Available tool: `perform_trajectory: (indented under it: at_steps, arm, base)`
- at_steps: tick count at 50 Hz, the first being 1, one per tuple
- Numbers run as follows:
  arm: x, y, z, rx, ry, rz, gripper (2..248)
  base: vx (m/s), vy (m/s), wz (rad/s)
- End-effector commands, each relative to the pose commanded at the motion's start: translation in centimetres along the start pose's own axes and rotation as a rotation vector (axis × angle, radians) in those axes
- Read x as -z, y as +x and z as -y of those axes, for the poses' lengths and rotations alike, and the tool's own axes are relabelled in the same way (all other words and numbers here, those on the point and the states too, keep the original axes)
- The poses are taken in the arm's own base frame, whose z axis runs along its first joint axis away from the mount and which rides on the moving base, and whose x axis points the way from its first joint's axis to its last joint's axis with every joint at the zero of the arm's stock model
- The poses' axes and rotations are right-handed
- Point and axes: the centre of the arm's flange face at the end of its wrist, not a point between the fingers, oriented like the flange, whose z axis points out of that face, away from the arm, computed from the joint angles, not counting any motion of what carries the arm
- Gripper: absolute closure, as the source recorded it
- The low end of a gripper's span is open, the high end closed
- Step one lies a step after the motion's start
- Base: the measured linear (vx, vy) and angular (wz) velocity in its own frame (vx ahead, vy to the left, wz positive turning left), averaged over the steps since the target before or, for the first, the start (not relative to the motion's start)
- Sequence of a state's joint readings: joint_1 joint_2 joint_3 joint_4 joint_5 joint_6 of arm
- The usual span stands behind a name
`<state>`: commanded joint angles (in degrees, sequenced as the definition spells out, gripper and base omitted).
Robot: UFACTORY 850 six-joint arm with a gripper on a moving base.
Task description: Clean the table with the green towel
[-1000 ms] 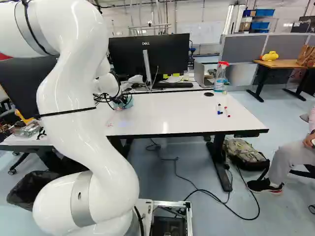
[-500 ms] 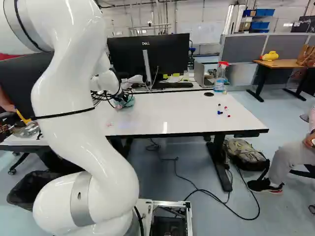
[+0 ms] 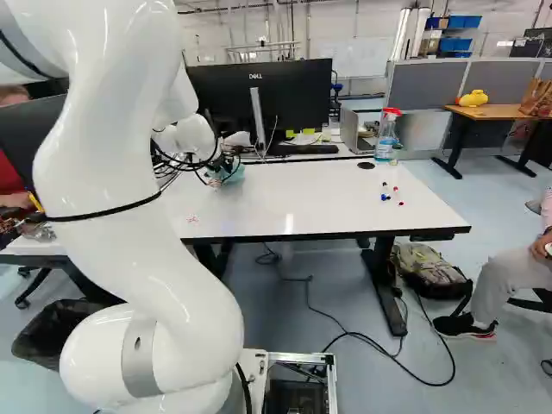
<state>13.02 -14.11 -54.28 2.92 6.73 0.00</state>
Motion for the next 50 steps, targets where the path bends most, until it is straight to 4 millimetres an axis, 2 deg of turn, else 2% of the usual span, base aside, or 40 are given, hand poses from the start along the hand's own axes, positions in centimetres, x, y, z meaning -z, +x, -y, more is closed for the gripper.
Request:
perform_trajectory:
  at_steps: [30, 50]
  arm:
    - [2.2, -1.7, -4.6, -0.059, -0.063, 0.007, 199]
    - [2.2, -1.7, -4.7, -0.060, -0.064, 0.007, 199]
  base:
    - [0.000, 0.000, 0.000]
    - [0.000, 0.000, 0.000]
